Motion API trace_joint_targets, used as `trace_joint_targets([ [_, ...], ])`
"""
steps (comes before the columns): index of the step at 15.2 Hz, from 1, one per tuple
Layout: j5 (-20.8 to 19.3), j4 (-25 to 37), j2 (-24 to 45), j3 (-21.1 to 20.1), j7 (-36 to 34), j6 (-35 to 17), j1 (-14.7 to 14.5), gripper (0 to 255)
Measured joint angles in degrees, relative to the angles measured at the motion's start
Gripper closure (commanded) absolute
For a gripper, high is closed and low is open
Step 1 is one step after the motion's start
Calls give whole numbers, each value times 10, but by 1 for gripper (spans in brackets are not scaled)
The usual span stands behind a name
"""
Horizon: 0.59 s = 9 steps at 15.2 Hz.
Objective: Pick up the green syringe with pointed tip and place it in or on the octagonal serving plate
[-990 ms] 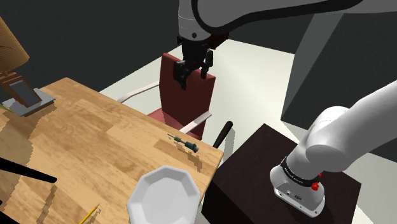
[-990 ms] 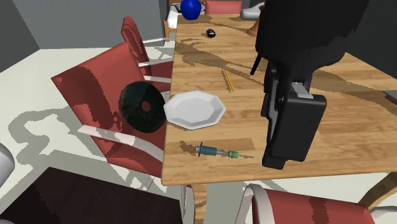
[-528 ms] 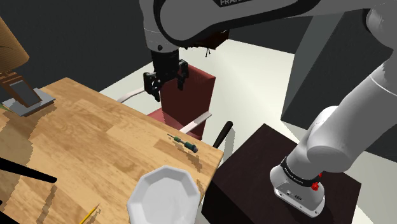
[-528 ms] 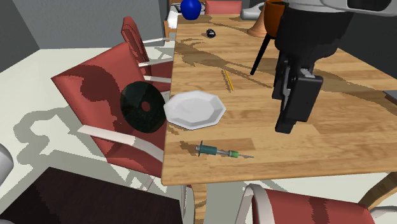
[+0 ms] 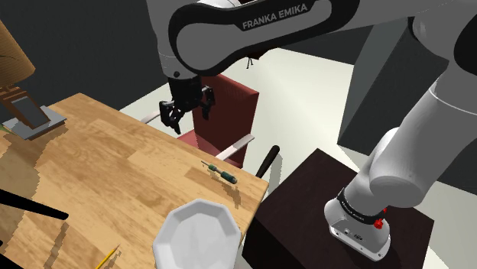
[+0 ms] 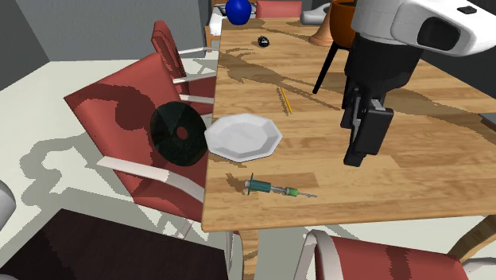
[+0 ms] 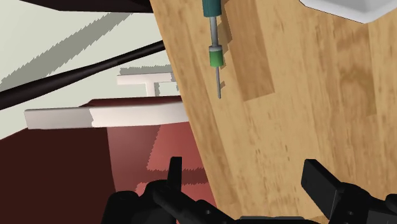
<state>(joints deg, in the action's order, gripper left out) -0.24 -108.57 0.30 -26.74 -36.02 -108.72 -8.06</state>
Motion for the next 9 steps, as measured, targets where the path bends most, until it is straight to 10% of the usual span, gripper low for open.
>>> trace_joint_targets([
  [9, -2, -15, 4, -1, -3, -19, -1, 0],
])
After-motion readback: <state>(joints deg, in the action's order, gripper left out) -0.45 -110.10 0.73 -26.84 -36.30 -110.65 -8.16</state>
